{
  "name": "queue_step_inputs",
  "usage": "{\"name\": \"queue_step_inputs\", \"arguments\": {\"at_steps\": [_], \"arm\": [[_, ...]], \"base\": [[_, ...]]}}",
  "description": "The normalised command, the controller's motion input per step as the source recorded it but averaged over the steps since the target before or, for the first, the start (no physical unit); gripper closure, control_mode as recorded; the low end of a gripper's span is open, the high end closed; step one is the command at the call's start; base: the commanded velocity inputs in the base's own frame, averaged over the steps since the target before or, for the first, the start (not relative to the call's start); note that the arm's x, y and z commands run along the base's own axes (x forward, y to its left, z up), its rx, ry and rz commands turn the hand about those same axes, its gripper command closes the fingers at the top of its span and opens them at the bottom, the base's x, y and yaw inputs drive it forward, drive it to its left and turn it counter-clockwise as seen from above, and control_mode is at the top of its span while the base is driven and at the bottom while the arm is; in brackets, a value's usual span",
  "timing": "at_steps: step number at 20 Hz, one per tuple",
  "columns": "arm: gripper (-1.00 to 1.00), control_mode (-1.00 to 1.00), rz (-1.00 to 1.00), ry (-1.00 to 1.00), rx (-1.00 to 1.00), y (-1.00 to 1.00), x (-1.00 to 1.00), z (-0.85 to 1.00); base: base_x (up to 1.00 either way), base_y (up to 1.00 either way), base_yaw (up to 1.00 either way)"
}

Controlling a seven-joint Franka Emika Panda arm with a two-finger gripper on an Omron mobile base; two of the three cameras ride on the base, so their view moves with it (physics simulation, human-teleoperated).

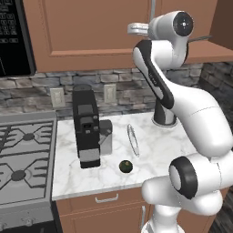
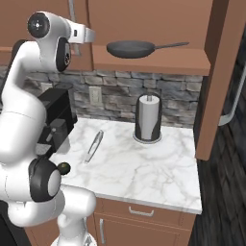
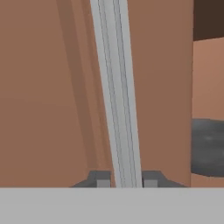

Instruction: Pick the pan from the cabinet and place it on the stove. Then turn on the stove burner for the pan.

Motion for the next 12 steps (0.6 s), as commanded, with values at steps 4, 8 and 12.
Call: {"name": "queue_step_inputs", "arguments": {"at_steps": [4, 8, 12], "arm": [[1.0, -1.0, 0.0, 0.0, -0.03, 0.49, -0.36, 0.33], [1.0, -1.0, 0.0, 0.0, -0.01, 0.5, -0.42, 0.32], [1.0, -1.0, 0.0, 0.0, 0.0, 0.5, -0.52, 0.27]], "base": [[0.0, 0.0, 0.0], [0.0, 0.0, 0.0], [0.0, 0.0, 0.0]]}}
